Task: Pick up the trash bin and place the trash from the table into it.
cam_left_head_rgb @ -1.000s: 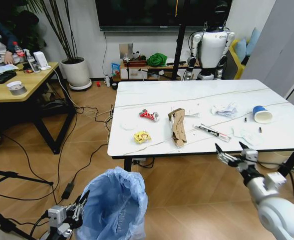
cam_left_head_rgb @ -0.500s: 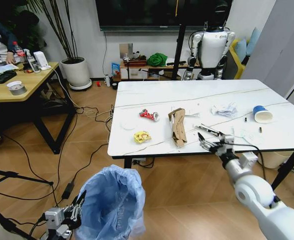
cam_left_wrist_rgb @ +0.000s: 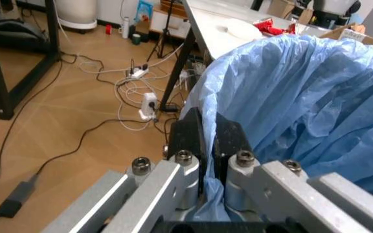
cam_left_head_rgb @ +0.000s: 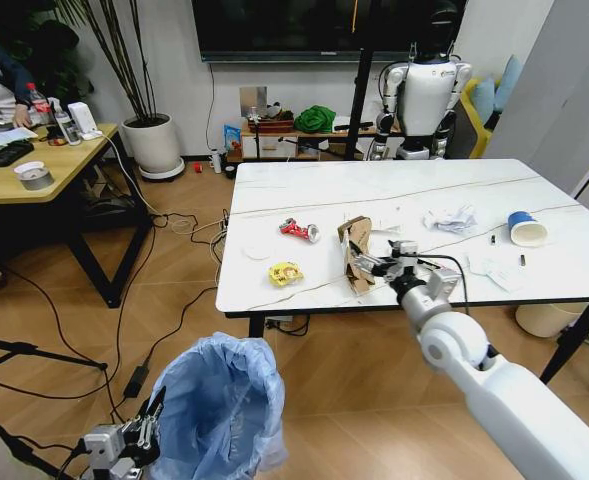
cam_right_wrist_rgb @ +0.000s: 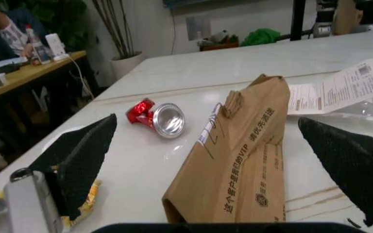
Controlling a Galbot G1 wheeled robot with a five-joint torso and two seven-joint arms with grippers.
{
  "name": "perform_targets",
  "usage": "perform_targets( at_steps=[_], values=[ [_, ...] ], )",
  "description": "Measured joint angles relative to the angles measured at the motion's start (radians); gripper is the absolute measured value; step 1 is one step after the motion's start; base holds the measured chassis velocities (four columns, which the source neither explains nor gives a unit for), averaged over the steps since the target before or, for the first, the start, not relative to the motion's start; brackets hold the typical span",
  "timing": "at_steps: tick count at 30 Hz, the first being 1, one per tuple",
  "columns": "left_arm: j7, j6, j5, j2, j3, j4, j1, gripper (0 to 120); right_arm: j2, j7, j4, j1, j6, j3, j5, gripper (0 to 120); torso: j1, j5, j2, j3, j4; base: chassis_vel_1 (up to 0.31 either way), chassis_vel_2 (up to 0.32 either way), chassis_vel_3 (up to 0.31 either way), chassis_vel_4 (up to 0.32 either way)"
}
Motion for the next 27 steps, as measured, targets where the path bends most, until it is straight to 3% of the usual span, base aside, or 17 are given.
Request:
perform_targets(
  at_steps=[27],
  values=[
    [-0.001,0.0,0.008,-0.016,-0.004,-0.006,-0.003,0,0.102,0.03,-0.16,0.083,-0.015,-0.111,-0.055,98,0.0,-0.0001,0.0,0.0,-0.0001,0.0,0.0,0.0,0.0]
  ],
)
